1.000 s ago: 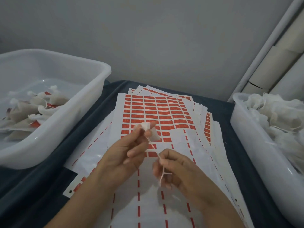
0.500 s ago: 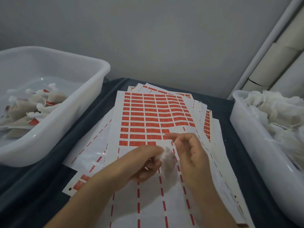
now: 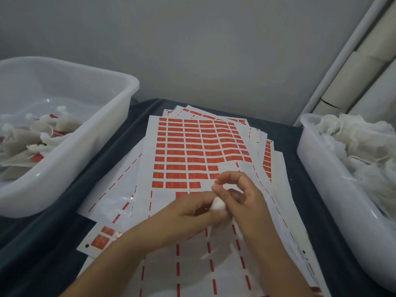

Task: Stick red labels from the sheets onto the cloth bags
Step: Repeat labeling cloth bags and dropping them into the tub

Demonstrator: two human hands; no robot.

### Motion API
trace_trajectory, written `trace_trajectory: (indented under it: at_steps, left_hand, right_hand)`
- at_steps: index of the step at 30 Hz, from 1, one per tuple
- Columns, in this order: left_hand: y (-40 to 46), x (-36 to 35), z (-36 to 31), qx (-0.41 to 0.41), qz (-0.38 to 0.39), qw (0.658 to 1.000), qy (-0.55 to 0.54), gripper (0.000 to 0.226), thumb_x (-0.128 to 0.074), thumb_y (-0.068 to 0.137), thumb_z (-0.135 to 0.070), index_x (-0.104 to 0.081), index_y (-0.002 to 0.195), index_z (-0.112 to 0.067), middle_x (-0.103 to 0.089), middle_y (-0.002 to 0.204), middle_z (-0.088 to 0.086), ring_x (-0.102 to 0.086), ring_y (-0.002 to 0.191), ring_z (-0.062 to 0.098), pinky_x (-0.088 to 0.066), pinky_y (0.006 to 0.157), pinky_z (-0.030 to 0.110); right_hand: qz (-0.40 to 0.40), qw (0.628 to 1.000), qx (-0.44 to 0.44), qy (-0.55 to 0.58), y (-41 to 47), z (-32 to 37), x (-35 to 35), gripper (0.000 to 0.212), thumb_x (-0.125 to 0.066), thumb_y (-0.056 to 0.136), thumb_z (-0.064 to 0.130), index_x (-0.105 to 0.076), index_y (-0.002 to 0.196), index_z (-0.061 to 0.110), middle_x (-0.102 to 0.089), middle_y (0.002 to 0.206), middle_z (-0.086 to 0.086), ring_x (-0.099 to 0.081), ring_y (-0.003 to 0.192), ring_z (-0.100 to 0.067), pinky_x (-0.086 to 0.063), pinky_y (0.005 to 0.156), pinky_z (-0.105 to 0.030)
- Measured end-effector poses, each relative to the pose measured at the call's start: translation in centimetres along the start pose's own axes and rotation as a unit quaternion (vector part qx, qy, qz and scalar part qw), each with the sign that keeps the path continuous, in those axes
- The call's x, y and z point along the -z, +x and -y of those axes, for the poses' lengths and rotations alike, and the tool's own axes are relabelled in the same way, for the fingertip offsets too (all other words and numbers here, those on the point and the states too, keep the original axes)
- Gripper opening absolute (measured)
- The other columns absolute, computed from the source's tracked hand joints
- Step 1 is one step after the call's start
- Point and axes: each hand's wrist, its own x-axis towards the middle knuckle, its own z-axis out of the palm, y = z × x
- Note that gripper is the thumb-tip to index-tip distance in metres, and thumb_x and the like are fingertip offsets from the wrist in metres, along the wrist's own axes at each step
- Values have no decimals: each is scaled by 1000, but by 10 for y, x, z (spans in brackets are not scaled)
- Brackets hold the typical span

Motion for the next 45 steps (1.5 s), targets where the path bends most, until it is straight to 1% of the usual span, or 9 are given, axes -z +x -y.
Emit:
trace_trajectory:
  at_steps: [4, 12, 15, 18, 24, 34, 38, 41, 45]
  left_hand:
    - [0, 1, 2, -1, 1, 1000, -18, 19, -50, 76, -46, -59, 87, -34, -58, 60, -24, -50, 47, -4, -37, 47, 5]
    - [2, 4, 4, 48, -79, 995, -47, 31, -51, 68, -52, -62, 87, -30, -58, 55, -19, -49, 44, -2, -37, 45, 7]
    - [2, 4, 3, 55, -112, 990, -69, 23, -53, 69, -50, -66, 80, -35, -58, 53, -15, -48, 42, -1, -36, 43, 8]
    - [3, 7, 4, 65, -143, 982, -103, 13, -57, 82, -37, -70, 77, -36, -62, 60, -13, -54, 47, 2, -43, 45, 12]
    - [4, 9, 4, 9, -193, 980, -35, 10, -58, 84, -20, -53, 91, -26, -64, 61, -14, -55, 44, 7, -47, 44, 17]
    - [4, 7, -1, -23, -195, 974, -111, 32, -55, 66, -42, -45, 93, -27, -66, 68, -12, -62, 65, 5, -50, 58, 15]
    - [4, 7, 3, 8, -205, 955, -215, 35, -61, 65, -44, -50, 96, -32, -68, 90, -10, -66, 80, 14, -51, 60, 16]
    - [7, 7, 6, 30, -280, 950, -137, 42, -63, 65, -63, -46, 98, -42, -59, 100, -20, -62, 85, 11, -48, 59, 12]
    - [9, -1, 9, -27, -281, 954, 96, 36, -45, 62, -66, -51, 75, -33, -54, 73, -20, -54, 73, -9, -42, 58, 2]
  right_hand:
    - [15, 999, -21, 21, 1, 3, 7, 16, -68, 79, 30, -59, 91, 31, -63, 91, 24, -64, 85, -2, -54, 64, -15]
    - [94, 995, -20, 16, -1, 8, 11, 18, -55, 88, 24, -58, 79, 38, -61, 70, 38, -55, 80, 21, -41, 60, 2]
    - [125, 991, -19, 42, -2, 12, 14, 8, -52, 84, 33, -58, 83, 38, -61, 76, 42, -54, 84, 23, -40, 61, 4]
    - [160, 987, -9, 24, -3, 13, 15, 24, -58, 69, 44, -60, 94, 43, -63, 94, 36, -56, 98, 13, -44, 71, -1]
    - [82, 994, -56, 49, -1, 13, 16, 21, -58, 68, 42, -64, 87, 37, -67, 83, 30, -58, 87, 13, -45, 62, -1]
    - [210, 891, -199, 349, -6, 21, 16, 24, -57, 73, 25, -77, 86, 31, -72, 103, 1, -66, 101, -18, -55, 83, -27]
    - [189, 936, -179, 236, -8, 22, 10, 26, -55, 76, 36, -75, 91, 28, -71, 101, 9, -65, 100, -11, -53, 81, -18]
    - [107, 979, -145, 98, -8, 17, 5, 33, -51, 71, 51, -66, 94, 33, -67, 94, 22, -63, 93, -5, -46, 78, -13]
    - [69, 989, -121, 59, -6, 14, 4, 34, -52, 70, 52, -62, 98, 35, -65, 93, 26, -62, 89, 6, -45, 62, -3]
